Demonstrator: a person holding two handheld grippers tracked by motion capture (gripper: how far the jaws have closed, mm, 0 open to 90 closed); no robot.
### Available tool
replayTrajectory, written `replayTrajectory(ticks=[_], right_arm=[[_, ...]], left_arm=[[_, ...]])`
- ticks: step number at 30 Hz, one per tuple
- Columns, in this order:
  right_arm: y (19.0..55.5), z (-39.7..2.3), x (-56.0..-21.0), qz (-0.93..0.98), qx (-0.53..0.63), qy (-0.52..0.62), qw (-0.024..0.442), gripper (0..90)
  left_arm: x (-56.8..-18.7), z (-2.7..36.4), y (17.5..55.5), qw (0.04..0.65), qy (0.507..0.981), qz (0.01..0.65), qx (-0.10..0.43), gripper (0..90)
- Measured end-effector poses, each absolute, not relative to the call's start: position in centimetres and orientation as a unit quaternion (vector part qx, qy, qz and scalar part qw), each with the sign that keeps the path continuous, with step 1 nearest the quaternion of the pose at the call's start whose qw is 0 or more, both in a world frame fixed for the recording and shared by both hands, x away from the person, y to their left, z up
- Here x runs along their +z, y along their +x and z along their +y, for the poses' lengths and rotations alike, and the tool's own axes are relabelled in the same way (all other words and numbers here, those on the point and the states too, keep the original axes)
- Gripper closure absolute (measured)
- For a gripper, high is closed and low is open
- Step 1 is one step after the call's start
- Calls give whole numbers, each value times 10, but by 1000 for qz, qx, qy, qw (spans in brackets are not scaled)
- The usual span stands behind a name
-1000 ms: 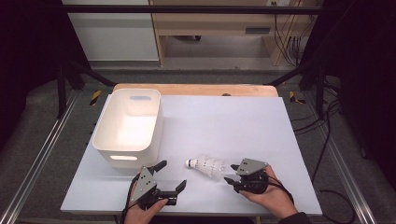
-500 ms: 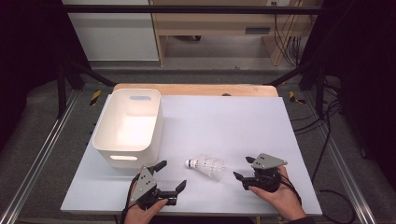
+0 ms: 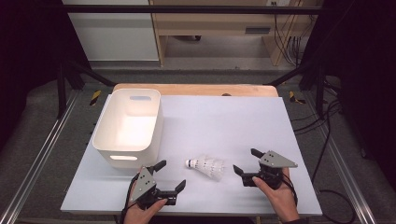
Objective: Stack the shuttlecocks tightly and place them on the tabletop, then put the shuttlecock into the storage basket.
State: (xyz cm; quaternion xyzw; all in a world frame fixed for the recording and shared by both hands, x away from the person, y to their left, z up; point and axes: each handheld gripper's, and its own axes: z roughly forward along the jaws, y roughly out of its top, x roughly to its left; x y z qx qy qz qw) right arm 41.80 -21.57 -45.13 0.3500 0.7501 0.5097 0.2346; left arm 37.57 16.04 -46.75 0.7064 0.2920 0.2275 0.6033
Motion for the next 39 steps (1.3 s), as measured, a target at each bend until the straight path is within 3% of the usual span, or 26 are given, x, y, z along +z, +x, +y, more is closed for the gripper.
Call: replayTrajectory(ticks=[9,23,39], right_arm=[[412,-219,-447,726,550,333,245,99],[413,-217,-453,701,553,330,308,61],[413,-218,-459,701,548,330,315,45]], left_arm=[[-467,158,375,611,707,283,215,27],[-466,150,376,603,723,263,209,19],[-457,135,378,587,757,219,186,17]])
